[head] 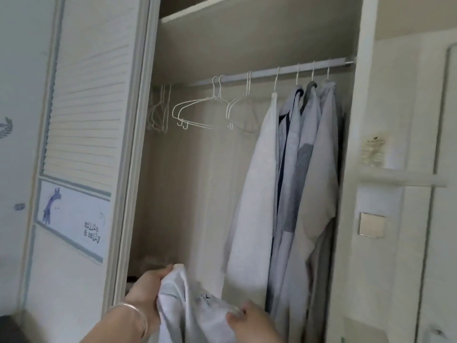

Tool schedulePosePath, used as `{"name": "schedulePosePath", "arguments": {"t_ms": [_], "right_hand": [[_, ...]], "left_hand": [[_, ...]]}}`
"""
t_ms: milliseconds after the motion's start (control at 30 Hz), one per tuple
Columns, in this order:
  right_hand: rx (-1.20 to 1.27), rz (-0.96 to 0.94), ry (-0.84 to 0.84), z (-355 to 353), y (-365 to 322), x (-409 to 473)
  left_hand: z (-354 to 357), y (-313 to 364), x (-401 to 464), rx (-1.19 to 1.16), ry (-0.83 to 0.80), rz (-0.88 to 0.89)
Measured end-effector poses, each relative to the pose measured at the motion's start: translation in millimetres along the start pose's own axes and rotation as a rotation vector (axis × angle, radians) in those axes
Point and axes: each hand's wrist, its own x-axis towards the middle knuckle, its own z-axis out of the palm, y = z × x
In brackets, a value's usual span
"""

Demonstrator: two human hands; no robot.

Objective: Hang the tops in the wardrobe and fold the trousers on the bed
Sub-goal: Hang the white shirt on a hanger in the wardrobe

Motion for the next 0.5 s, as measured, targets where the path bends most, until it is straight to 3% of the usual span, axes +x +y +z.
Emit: {"name": "schedulePosePath", "arguments": {"t_ms": [133,233,500], "right_hand": [[0.017,-0.27,0.088,-18.3,-73.5,69.7],[0.272,-0.307,0.069,-63.3,-137.9,119.6],[0.229,-0.347,0.56,-173.7,-259.0,237.9]], "left_hand": [[24.0,41.2,80.3,0.044,-0.064,0.046],[43.6,73.8,140.0,0.114,-0.1,0.062],[110.8,200.9,235.3,0.244,-0.233,0.192]]}}
